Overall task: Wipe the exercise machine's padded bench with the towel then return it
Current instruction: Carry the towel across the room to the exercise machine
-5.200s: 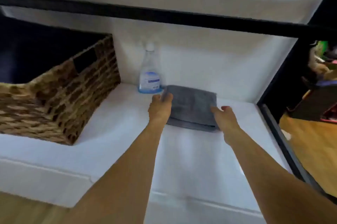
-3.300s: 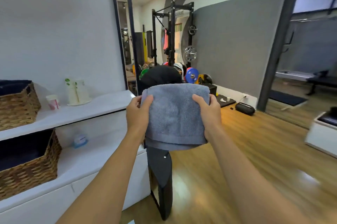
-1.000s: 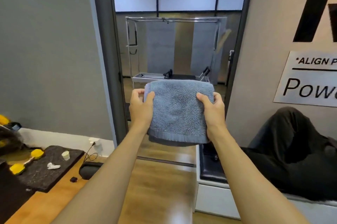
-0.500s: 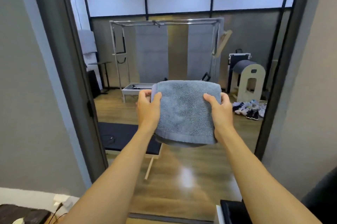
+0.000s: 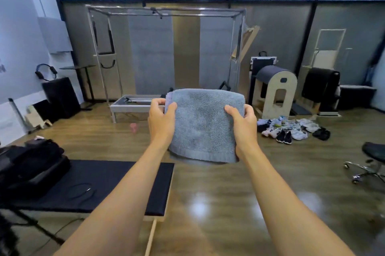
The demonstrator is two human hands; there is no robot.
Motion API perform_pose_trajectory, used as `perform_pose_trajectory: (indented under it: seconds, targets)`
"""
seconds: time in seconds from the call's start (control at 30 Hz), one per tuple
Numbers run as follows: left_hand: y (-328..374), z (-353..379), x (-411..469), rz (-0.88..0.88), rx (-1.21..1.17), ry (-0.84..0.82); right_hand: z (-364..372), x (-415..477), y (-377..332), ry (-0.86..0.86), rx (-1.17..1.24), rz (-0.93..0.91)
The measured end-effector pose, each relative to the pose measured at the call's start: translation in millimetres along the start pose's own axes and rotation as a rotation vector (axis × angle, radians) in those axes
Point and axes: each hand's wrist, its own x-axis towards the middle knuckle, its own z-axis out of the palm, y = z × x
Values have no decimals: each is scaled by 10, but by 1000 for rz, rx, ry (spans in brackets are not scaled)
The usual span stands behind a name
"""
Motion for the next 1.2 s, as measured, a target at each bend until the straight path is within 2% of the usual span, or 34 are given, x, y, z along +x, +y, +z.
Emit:
perform_pose_trajectory:
  seconds: [0.23, 0.57, 0.9, 1.2]
  targets:
    - [-772, 1355, 1682, -30, -56, -76, 330, 2036, 664, 91, -65, 7]
    - [-2161, 3165, 4024, -81, -30, 20, 933, 5148, 1936, 30, -48, 29]
    - [-3316, 4266, 6623, -44, 25, 104, 2131, 7788, 3007, -70, -91, 45]
    - [-4592, 5108, 8701, -112, 40, 137, 3128, 9899, 4207, -87, -93, 100]
